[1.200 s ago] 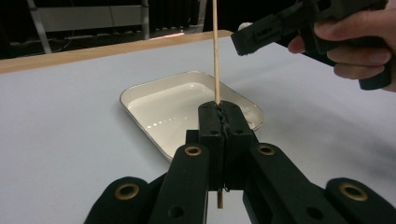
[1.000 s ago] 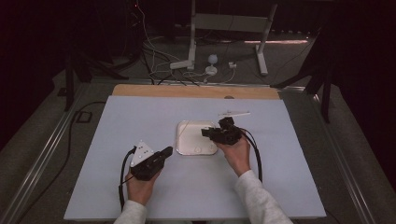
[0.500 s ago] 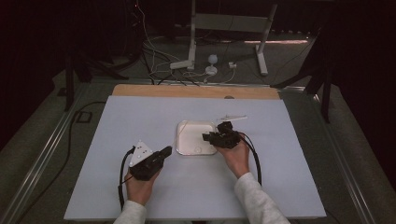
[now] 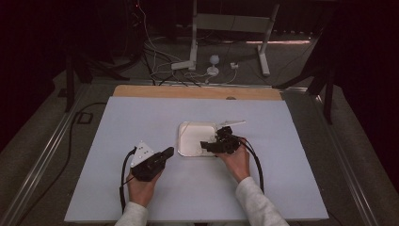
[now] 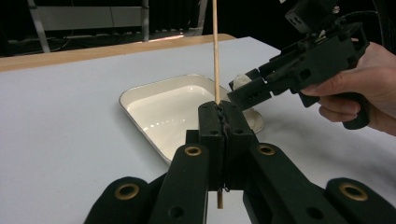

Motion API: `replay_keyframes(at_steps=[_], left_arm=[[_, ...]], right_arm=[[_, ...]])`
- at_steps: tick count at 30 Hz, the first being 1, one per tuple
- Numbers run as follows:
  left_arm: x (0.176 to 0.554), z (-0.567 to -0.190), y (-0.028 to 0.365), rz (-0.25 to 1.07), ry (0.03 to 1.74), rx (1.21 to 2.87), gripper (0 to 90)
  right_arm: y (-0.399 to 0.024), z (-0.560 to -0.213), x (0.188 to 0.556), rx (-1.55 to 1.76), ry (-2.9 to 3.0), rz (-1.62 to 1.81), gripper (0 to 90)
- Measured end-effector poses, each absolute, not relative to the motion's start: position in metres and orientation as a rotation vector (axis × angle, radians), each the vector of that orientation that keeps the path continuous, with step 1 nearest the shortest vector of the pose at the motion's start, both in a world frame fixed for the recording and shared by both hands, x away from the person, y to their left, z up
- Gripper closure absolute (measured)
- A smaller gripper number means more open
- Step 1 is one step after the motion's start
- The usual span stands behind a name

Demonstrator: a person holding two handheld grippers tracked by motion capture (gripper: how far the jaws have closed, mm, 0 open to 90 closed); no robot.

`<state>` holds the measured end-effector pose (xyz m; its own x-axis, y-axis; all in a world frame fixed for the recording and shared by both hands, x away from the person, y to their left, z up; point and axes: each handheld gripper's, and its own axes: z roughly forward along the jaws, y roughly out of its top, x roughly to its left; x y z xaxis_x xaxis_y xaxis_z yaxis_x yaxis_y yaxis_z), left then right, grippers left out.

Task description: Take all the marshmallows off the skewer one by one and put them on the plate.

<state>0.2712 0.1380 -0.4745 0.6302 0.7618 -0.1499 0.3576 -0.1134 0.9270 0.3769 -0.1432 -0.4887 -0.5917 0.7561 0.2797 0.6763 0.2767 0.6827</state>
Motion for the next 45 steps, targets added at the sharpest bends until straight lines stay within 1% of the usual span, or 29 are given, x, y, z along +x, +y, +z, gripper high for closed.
replay_keyframes(at_steps=[4,7,11,17,18,27,30,39,45], left_arm=[[0.272,-0.475,0.138,0.442,0.924,1.713,90.0],[0.272,-0.475,0.137,0.442,0.925,1.718,90.0],[0.276,-0.480,0.132,0.431,0.952,1.738,90.0],[0.284,-0.497,0.114,0.382,0.962,1.809,90.0],[0.285,-0.499,0.110,0.372,0.954,1.823,90.0],[0.282,-0.509,0.079,0.311,0.847,1.914,89.9],[0.283,-0.512,0.074,0.325,0.850,1.954,89.9],[0.286,-0.514,0.078,0.346,0.911,1.949,90.0],[0.287,-0.512,0.083,0.346,0.920,1.936,89.9]], right_arm=[[-0.141,-0.488,0.375,1.317,2.448,1.225,27.2],[-0.142,-0.488,0.375,1.320,2.465,1.270,24.3],[-0.147,-0.488,0.377,1.338,2.484,1.436,20.6],[-0.155,-0.481,0.380,1.397,2.437,1.643,17.7],[-0.156,-0.480,0.381,1.400,2.443,1.659,15.4],[-0.153,-0.481,0.382,1.416,2.447,1.673,14.6],[-0.151,-0.481,0.381,1.418,2.448,1.681,14.6],[-0.152,-0.480,0.381,1.451,2.451,1.674,14.8],[-0.152,-0.480,0.379,1.441,2.473,1.626,14.7]])
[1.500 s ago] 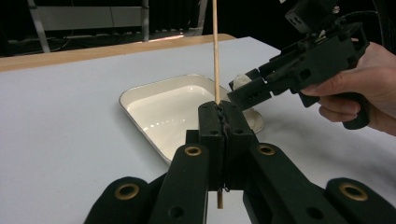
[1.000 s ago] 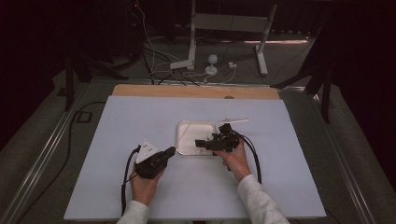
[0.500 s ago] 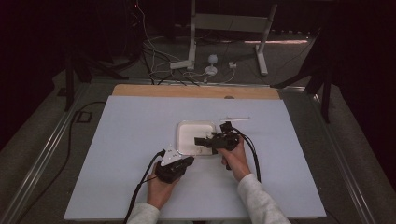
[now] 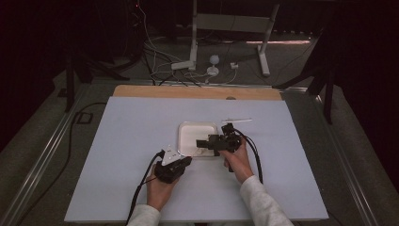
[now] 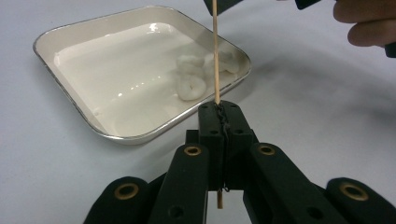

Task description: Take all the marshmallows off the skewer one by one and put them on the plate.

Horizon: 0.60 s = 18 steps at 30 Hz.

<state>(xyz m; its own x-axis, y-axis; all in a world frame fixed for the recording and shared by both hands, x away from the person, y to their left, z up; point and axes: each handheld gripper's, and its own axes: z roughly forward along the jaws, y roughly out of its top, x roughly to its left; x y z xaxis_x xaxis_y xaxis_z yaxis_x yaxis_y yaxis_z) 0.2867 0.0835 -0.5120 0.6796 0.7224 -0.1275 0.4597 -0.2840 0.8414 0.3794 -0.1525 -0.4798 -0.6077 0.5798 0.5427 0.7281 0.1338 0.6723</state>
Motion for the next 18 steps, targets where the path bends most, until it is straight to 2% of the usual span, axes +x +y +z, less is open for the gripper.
replay_keyframes(at_steps=[18], left_arm=[[0.305,-0.492,0.091,0.364,1.037,1.758,89.7]], right_arm=[[-0.163,-0.456,0.350,-1.283,-2.559,-1.543,11.5]])
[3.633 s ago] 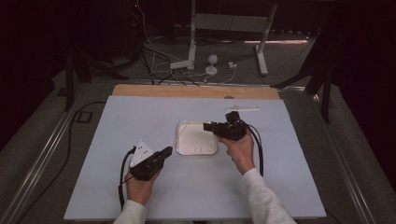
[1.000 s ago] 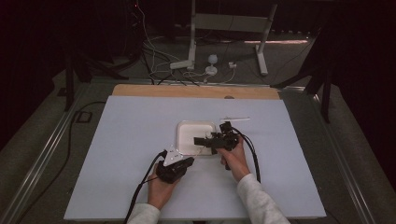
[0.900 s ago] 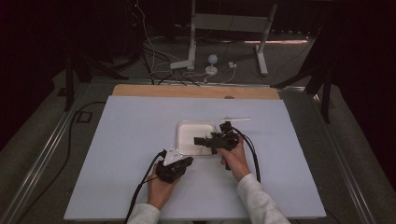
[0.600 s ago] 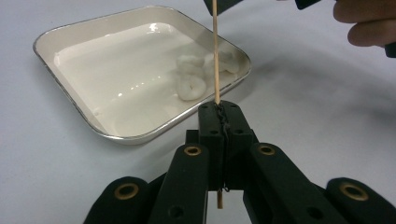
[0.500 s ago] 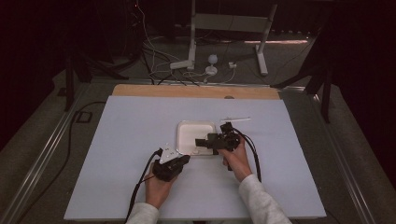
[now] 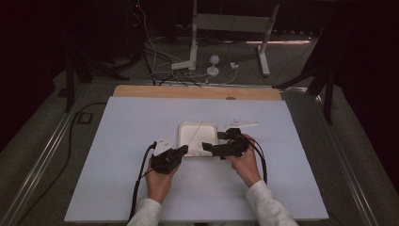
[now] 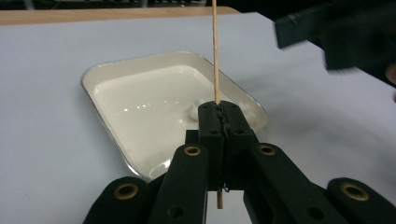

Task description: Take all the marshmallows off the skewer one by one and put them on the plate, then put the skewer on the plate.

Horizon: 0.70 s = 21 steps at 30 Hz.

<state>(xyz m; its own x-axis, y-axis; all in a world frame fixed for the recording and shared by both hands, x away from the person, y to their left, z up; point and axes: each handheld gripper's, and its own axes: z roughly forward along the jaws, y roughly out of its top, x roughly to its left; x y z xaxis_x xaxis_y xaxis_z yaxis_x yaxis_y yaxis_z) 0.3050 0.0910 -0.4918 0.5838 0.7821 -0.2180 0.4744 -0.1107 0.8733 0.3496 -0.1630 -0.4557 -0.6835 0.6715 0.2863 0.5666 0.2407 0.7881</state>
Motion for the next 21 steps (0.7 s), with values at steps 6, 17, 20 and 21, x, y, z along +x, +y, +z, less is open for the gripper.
replay_keyframes(at_steps=[6,17,20,21], left_arm=[[0.316,-0.490,0.085,0.384,1.086,1.740,89.5],[0.333,-0.501,0.075,0.425,1.188,1.764,89.2],[0.337,-0.506,0.072,0.439,1.218,1.790,89.2],[0.338,-0.507,0.071,0.440,1.229,1.796,89.3]], right_arm=[[-0.169,-0.456,0.341,1.174,2.355,1.389,8.9],[-0.195,-0.459,0.324,1.178,2.291,1.346,5.4],[-0.203,-0.460,0.320,1.185,2.275,1.347,5.2],[-0.206,-0.461,0.318,1.193,2.268,1.351,5.1]])
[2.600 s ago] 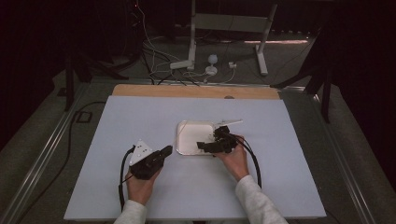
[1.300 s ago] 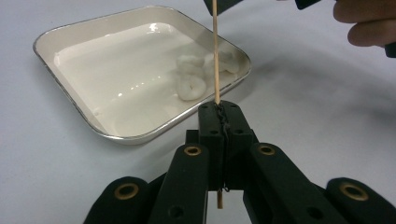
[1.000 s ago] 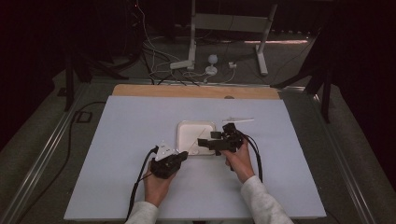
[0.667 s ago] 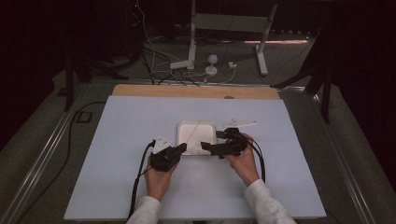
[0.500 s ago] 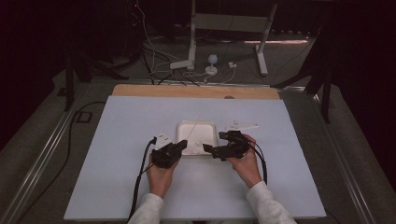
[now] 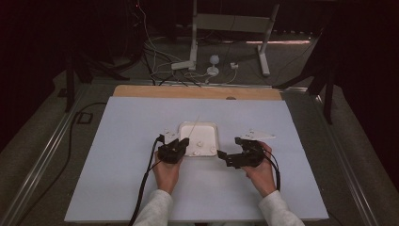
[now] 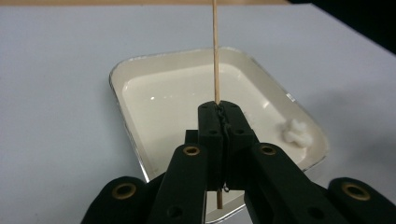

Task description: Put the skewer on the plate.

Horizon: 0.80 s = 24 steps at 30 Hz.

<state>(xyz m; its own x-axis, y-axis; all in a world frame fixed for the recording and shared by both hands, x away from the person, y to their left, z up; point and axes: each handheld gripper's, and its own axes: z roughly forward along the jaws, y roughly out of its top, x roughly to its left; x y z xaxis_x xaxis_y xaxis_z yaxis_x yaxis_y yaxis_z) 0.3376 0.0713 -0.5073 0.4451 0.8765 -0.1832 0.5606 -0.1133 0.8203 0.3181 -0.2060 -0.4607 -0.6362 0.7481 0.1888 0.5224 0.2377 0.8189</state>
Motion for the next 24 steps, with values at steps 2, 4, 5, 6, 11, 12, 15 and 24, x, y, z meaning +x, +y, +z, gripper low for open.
replay_keyframes(at_steps=[2,4,5,6,11,12,15,24], left_arm=[[0.340,-0.511,0.070,0.439,1.256,1.799,89.2],[0.341,-0.512,0.070,0.434,1.269,1.804,89.2],[0.342,-0.514,0.069,0.433,1.277,1.807,89.2],[0.344,-0.515,0.068,0.438,1.291,1.813,89.1],[0.348,-0.522,0.065,0.419,1.334,1.823,89.1],[0.348,-0.523,0.064,0.415,1.336,1.824,89.1],[0.348,-0.525,0.060,0.409,1.342,1.836,88.7],[0.345,-0.519,0.057,0.352,1.250,1.766,50.6]], right_arm=[[-0.211,-0.461,0.316,1.200,2.260,1.359,5.1],[-0.216,-0.461,0.313,1.205,2.252,1.368,5.1],[-0.218,-0.462,0.312,1.212,2.248,1.371,5.1],[-0.220,-0.462,0.311,1.218,2.247,1.371,5.1],[-0.228,-0.464,0.310,1.234,2.244,1.372,5.1],[-0.228,-0.465,0.309,1.234,2.245,1.372,5.1],[-0.229,-0.466,0.309,1.236,2.245,1.373,5.1],[-0.231,-0.467,0.309,1.247,2.240,1.382,4.5]])
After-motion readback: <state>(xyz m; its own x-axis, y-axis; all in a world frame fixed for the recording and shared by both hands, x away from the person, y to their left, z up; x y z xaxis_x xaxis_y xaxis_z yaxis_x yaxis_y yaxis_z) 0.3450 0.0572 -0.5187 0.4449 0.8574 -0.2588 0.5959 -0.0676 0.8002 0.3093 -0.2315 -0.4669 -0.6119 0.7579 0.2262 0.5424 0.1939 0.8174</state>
